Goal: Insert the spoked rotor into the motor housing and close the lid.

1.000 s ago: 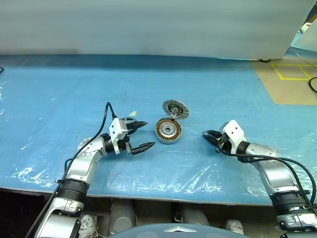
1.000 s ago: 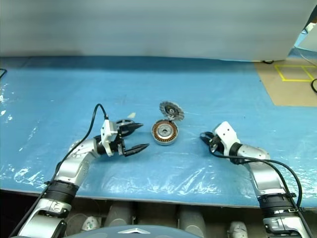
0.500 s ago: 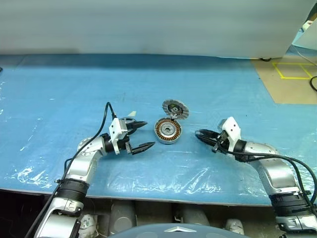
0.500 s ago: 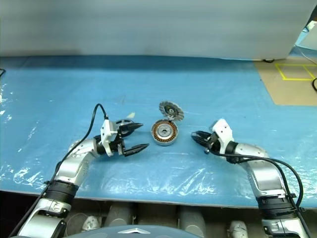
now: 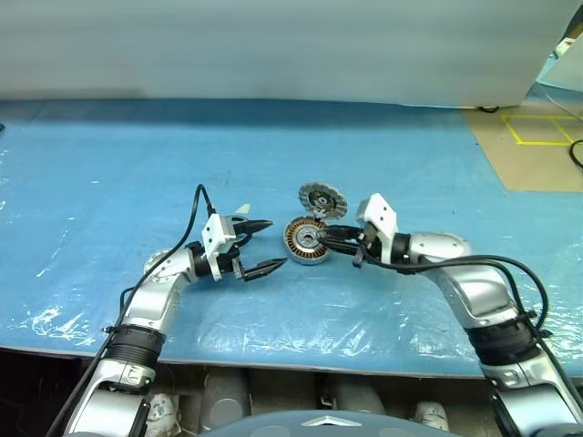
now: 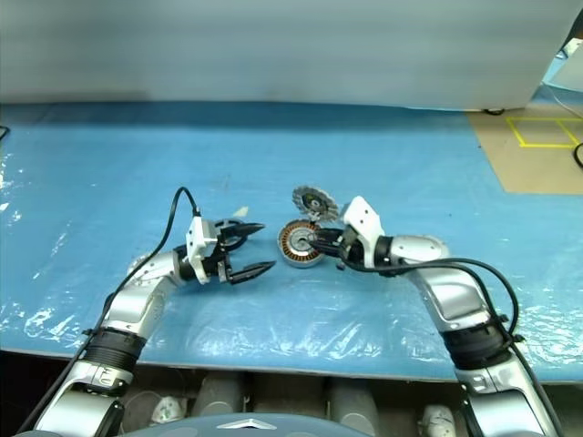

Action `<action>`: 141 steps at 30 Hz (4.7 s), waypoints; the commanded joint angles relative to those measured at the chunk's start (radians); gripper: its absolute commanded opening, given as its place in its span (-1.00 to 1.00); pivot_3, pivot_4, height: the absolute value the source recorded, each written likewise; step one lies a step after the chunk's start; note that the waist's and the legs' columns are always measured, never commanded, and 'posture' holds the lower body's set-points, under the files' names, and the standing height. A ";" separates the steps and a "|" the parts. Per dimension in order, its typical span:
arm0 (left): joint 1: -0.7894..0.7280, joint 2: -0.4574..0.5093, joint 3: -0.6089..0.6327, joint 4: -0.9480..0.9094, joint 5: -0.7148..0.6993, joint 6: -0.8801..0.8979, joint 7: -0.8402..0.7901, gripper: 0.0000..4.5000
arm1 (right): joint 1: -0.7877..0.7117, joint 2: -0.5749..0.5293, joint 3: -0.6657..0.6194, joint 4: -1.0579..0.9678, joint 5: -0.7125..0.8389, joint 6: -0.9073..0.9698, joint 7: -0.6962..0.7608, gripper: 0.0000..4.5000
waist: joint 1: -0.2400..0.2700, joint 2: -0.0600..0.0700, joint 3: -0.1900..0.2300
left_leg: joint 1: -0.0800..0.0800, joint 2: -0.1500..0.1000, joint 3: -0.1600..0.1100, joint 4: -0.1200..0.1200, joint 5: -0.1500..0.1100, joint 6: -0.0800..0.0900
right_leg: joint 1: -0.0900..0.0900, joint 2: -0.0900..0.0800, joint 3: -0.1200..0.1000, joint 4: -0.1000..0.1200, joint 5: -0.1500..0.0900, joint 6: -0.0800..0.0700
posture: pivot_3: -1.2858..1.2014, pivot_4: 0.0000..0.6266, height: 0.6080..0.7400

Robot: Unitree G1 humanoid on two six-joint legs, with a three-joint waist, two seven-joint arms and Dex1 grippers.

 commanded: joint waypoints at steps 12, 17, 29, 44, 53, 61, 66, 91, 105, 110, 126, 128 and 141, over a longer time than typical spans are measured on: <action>0.015 0.005 0.006 -0.043 -0.007 -0.006 0.008 1.00 | -0.029 0.032 0.041 0.055 -0.065 -0.054 0.016 -0.71 | 0.000 0.000 0.000 | 0.000 0.000 0.000 0.000 0.000 0.000 | 0.000 0.000 0.000 0.001 0.000 0.000 | 0.03 -0.52 1.00; 0.013 0.002 0.003 -0.038 -0.006 -0.007 0.005 1.00 | -0.038 0.057 0.051 0.063 -0.078 -0.052 0.005 -0.71 | 0.001 0.000 0.000 | 0.000 0.000 0.000 0.001 0.000 0.000 | 0.000 0.000 0.000 0.001 0.000 0.000 | 0.03 -0.52 1.00; 0.016 0.007 0.005 -0.042 -0.003 -0.006 0.008 1.00 | -0.024 0.052 0.083 0.114 -0.140 -0.094 0.016 -0.71 | 0.001 0.000 0.000 | 0.000 0.000 0.000 0.001 0.000 0.000 | 0.000 0.000 0.000 0.001 0.000 0.000 | 0.03 -0.52 1.00; 0.014 0.006 0.003 -0.040 0.000 -0.007 0.008 1.00 | -0.018 0.094 0.040 0.116 -0.111 -0.089 -0.017 0.32 | 0.001 0.000 0.000 | 0.000 0.000 0.000 0.002 0.000 0.000 | 0.001 0.000 0.000 0.002 0.000 0.000 | 0.03 -0.52 1.00; 0.017 0.003 0.000 -0.038 0.005 -0.007 0.008 1.00 | -0.020 0.124 -0.018 0.097 -0.036 -0.072 -0.012 0.05 | 0.001 0.000 0.000 | 0.000 0.000 0.000 0.002 0.000 0.000 | 0.000 0.000 0.000 0.002 0.000 0.000 | 0.03 -0.52 1.00; 0.016 0.003 0.000 -0.034 0.008 -0.008 0.008 1.00 | -0.012 0.143 0.025 0.118 -0.090 -0.098 -0.042 -0.99 | 0.000 0.000 0.000 | 0.000 0.000 0.000 0.002 0.000 0.000 | 0.000 0.000 0.000 0.002 0.000 0.000 | 0.03 -0.52 1.00; 0.017 0.003 0.001 -0.036 0.009 -0.009 0.011 1.00 | 0.004 0.160 0.050 0.121 -0.114 -0.090 -0.066 -0.99 | 0.000 0.000 0.000 | 0.000 0.000 0.000 0.002 0.000 0.000 | 0.000 0.000 0.000 0.002 0.000 0.000 | 0.03 -0.52 1.00; 0.015 0.006 -0.002 -0.034 0.010 -0.007 0.010 1.00 | 0.095 0.069 0.098 0.126 -0.135 -0.029 -0.026 -0.99 | 0.002 0.000 -0.004 | 0.006 0.000 0.000 0.001 0.000 0.000 | 0.006 0.000 0.000 0.001 0.000 0.000 | 0.03 -0.52 1.00; 0.011 0.006 -0.005 -0.032 0.012 -0.007 0.008 1.00 | 0.079 0.027 0.159 0.120 -0.174 0.023 -0.003 -0.99 | 0.001 -0.001 -0.009 | 0.007 0.000 0.000 -0.002 0.000 0.000 | 0.006 0.000 0.000 -0.001 0.000 0.000 | 0.03 -0.52 1.00; 0.011 0.004 -0.007 -0.031 0.013 -0.008 0.010 1.00 | 0.089 0.002 0.177 0.094 -0.154 0.057 0.036 -0.99 | 0.002 -0.002 -0.010 | 0.008 0.000 0.000 -0.003 0.000 0.000 | 0.007 0.000 0.000 -0.001 0.000 0.000 | 0.03 -0.52 1.00; 0.009 0.001 -0.009 -0.026 0.016 -0.010 0.017 1.00 | 0.096 -0.025 0.208 0.052 -0.142 0.140 0.065 -0.99 | 0.002 -0.005 -0.017 | 0.010 0.000 0.000 -0.007 0.000 0.000 | 0.008 -0.001 0.000 -0.002 -0.001 0.001 | 0.03 -0.52 1.00; 0.010 0.001 -0.010 -0.028 0.017 -0.010 0.018 1.00 | 0.088 -0.010 0.201 0.066 -0.159 0.114 0.037 -0.99 | 0.002 -0.005 -0.017 | 0.010 0.000 0.000 -0.007 0.000 0.000 | 0.008 -0.001 0.000 -0.002 -0.001 0.001 | 0.03 -0.52 1.00; 0.010 0.005 -0.012 -0.028 0.021 -0.009 0.021 1.00 | 0.068 0.098 0.099 0.084 -0.077 0.061 -0.014 -0.99 | -0.003 -0.005 -0.017 | 0.018 0.000 0.005 -0.008 -0.003 0.003 | 0.010 0.000 0.006 -0.001 -0.003 0.004 | 0.03 -0.52 1.00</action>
